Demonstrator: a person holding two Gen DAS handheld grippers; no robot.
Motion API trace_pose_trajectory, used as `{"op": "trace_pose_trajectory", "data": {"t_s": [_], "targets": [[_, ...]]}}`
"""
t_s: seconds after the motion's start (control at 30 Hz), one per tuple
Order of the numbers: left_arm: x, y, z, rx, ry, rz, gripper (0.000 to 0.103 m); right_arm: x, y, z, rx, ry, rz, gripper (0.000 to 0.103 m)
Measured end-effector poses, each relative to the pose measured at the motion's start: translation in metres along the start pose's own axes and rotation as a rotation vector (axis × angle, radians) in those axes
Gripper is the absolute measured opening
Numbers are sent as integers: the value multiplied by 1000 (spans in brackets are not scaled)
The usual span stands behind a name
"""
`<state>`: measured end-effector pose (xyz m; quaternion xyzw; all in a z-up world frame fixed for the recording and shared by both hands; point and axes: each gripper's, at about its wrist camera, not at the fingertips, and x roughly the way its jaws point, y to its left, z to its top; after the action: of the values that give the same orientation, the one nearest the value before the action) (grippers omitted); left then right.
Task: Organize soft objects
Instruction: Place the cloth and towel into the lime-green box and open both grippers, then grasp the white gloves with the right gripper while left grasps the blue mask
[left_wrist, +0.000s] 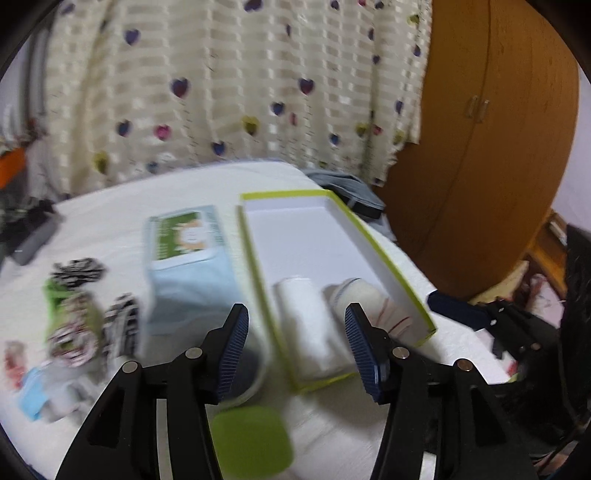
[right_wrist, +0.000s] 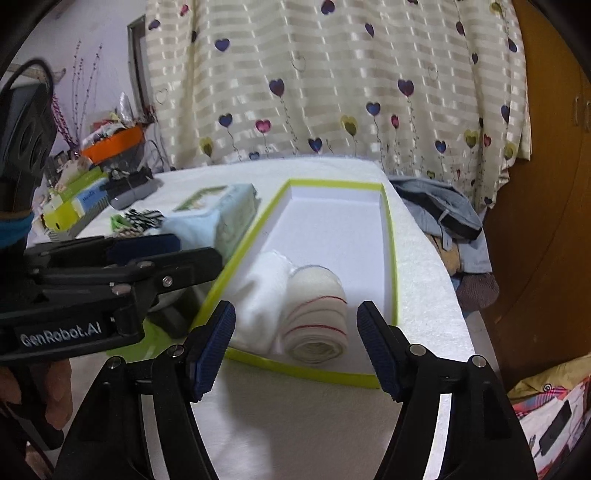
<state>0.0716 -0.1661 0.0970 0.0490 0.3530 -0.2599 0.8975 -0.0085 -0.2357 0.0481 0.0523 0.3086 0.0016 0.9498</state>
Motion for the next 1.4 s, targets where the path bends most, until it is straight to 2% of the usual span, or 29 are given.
{"op": "trace_pose_trajectory", "data": {"t_s": [0.33,0.63,0.93,1.23,1.4], "targets": [[-65,49,-30,-102,-64,155,54,-18,56,3,-88,-30,130,69],[-100,99,-49,-204,-74,213,54,-19,99,4,-137,-4,224,69],[-158,118,-9,-186,-149,292,54,-45,129,46,-164,-76,313,69],[-198,115,44,-140,-207,320,54,-74,142,89,-209,-153,343,69],[-210,119,60,-115,-224,315,54,-81,146,108,-228,-176,320,69]]}}
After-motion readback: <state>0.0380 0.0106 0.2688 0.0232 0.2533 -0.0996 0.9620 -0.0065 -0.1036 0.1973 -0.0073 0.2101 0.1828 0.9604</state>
